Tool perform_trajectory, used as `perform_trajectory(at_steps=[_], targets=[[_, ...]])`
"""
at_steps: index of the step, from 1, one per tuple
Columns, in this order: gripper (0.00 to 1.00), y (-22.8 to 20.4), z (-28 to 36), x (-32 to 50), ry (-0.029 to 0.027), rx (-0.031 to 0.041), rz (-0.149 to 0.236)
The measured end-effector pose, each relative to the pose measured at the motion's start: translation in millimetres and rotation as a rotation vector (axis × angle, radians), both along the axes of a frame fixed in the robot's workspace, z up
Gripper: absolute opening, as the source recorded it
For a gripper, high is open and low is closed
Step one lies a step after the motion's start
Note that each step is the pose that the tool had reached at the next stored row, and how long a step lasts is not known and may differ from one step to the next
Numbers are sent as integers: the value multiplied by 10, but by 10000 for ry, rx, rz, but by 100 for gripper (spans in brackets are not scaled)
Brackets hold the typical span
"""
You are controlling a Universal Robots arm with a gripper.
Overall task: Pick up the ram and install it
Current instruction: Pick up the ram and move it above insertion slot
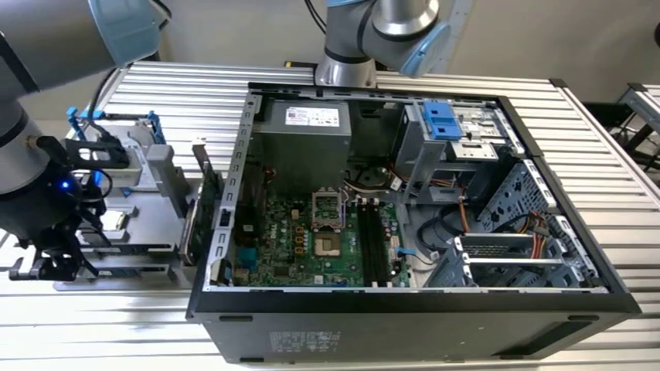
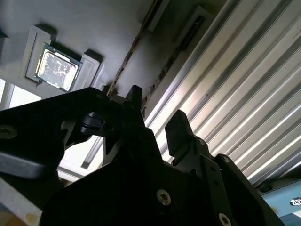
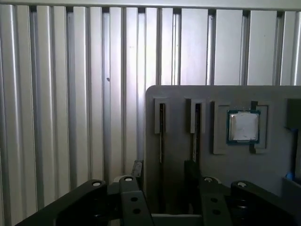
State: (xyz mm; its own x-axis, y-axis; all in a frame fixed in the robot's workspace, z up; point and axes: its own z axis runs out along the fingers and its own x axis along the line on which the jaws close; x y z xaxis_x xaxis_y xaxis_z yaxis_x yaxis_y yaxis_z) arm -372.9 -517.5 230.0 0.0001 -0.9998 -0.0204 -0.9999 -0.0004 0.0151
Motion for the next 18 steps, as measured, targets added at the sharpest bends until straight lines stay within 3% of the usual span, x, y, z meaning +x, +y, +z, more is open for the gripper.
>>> perform_trajectory(at_steps=[4,10,18], targets=[[100,54,-70,-1,-10,-2,166],[100,53,-168,-2,-18,-3,607],[100,44,-301,-25,-20,-3,652]])
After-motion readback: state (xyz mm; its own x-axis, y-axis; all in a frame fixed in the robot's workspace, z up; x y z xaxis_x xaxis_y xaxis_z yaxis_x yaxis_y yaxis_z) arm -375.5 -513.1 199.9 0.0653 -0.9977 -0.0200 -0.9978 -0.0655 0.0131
